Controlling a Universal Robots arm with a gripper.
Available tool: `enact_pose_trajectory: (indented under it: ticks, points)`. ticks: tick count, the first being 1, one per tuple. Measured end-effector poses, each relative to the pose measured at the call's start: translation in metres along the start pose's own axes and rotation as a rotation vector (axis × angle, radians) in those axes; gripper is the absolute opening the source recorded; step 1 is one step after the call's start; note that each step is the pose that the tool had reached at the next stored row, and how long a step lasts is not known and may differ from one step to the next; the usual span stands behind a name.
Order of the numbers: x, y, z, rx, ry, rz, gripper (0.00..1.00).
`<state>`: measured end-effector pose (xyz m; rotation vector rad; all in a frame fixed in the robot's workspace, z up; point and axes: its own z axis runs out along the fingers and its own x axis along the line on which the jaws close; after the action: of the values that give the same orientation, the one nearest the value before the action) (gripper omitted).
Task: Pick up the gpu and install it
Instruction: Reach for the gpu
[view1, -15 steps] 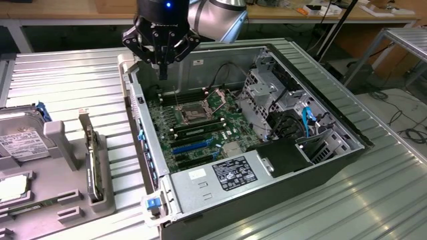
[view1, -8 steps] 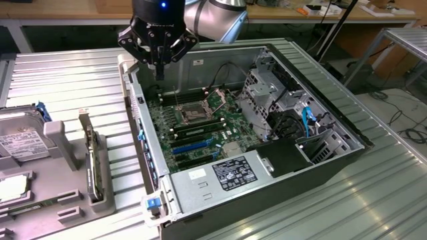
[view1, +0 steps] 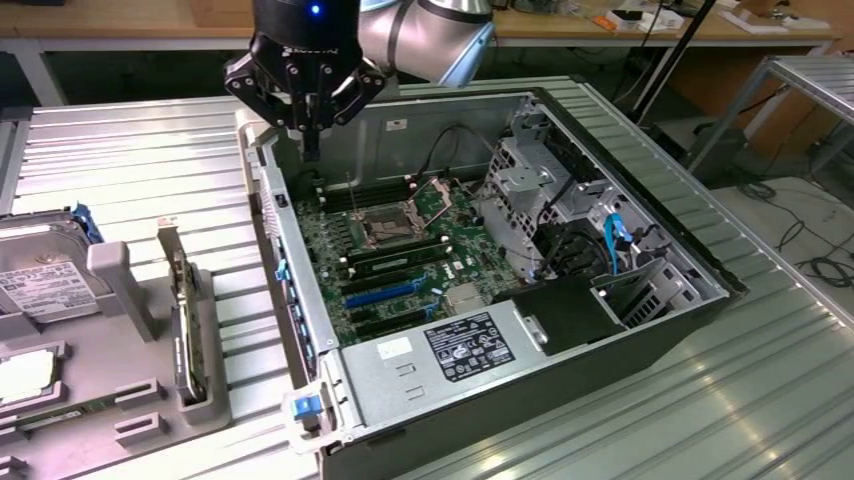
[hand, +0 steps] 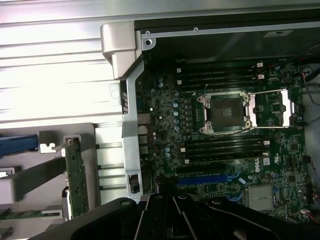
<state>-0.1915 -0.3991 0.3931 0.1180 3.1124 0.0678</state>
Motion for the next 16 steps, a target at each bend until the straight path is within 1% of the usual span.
enact_pose_trajectory:
  ticks: [16]
  points:
    - [0.014, -0.0011, -0.0003, 0.0001, 0.0001, 0.000, 0.11]
